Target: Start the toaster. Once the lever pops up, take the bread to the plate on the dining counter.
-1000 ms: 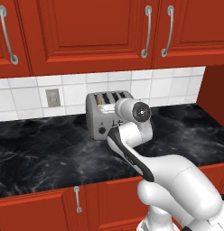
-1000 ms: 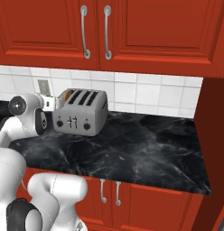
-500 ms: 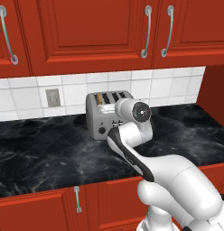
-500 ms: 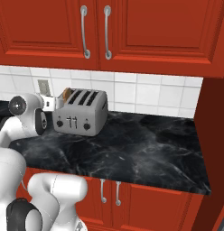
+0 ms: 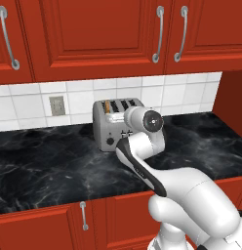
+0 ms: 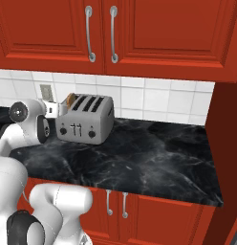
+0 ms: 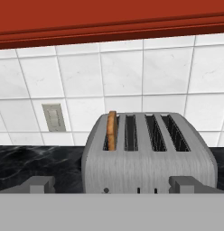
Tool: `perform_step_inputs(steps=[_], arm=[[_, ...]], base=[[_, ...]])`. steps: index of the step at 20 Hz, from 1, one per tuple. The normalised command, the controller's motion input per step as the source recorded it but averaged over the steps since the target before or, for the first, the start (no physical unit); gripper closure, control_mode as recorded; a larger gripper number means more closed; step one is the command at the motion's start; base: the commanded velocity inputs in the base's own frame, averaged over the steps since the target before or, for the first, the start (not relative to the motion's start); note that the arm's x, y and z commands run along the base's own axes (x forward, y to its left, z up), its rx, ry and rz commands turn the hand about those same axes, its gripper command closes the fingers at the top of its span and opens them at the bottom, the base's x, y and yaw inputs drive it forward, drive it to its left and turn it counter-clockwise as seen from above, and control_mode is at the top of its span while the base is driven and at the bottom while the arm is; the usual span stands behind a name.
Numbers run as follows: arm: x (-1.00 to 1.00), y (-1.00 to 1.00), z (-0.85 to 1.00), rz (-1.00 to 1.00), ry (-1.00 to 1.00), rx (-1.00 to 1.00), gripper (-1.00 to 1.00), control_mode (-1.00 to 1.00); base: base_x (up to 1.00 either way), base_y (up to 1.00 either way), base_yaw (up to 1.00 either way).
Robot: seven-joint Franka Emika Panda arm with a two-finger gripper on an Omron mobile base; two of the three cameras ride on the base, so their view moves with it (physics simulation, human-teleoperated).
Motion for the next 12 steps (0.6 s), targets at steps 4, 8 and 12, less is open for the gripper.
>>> perform_step_inputs(steps=[4, 8, 12], arm=[[0.00, 0.00, 0.00, 0.00, 0.00, 0.00, -1.00, -1.00], [0.00, 0.00, 0.00, 0.00, 0.00, 0.00, -1.00, -1.00], [0.00, 0.00, 0.00, 0.00, 0.00, 0.00, -1.00, -1.00]], base=[[0.00, 0.00, 0.00], [0.00, 0.00, 0.00], [0.00, 0.00, 0.00]])
